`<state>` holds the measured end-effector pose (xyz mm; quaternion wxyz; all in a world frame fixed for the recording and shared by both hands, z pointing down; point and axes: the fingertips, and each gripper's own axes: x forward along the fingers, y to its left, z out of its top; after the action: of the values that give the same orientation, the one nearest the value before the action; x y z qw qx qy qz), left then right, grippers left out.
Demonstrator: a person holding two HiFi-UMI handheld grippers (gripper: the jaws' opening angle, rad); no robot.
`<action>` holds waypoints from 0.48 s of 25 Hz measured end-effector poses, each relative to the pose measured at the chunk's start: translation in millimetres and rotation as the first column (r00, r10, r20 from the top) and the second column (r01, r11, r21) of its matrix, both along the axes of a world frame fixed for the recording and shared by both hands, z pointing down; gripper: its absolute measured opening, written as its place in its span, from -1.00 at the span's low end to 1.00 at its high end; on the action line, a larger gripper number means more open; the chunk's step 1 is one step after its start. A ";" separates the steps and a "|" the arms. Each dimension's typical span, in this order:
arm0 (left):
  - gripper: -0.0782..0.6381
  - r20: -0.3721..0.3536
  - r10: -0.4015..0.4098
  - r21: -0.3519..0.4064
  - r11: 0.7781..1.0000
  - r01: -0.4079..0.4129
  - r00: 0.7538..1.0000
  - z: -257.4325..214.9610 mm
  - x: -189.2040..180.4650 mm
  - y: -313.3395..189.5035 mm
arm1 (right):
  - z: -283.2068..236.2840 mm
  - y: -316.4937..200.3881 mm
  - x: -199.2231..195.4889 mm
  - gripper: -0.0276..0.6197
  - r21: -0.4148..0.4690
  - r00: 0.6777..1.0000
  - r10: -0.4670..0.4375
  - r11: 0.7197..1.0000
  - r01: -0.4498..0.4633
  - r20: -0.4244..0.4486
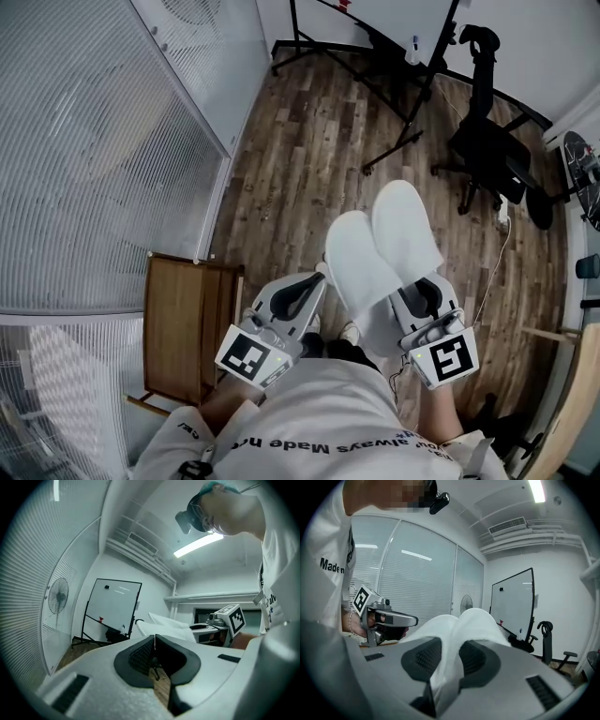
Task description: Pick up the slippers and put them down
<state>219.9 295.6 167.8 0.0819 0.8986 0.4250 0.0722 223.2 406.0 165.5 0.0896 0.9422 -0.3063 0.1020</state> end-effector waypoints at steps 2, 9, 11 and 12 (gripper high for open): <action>-0.74 0.015 0.005 0.003 1.000 -0.005 1.000 5.9 2.0 7.1 | 6.1 7.6 -0.1 -0.61 -0.009 1.000 0.004 1.000 -0.004 0.020; -0.74 0.041 0.048 0.021 0.999 -0.049 0.998 40.6 -0.1 24.1 | 42.3 21.9 -7.6 -0.61 0.012 0.999 -0.008 1.000 0.008 0.036; -0.74 0.056 0.061 0.031 0.998 -0.062 0.997 54.6 -0.4 29.4 | 55.9 24.9 -9.7 -0.61 0.012 0.999 -0.014 1.000 0.014 0.040; -0.74 0.058 0.065 0.037 0.997 -0.067 0.996 61.8 0.9 32.0 | 64.1 27.2 -9.6 -0.61 0.008 0.999 -0.012 1.000 0.011 0.045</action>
<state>220.7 327.7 229.6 0.0740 0.8831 0.4505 0.1084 213.6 433.2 229.6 0.0795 0.9383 -0.3140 0.1213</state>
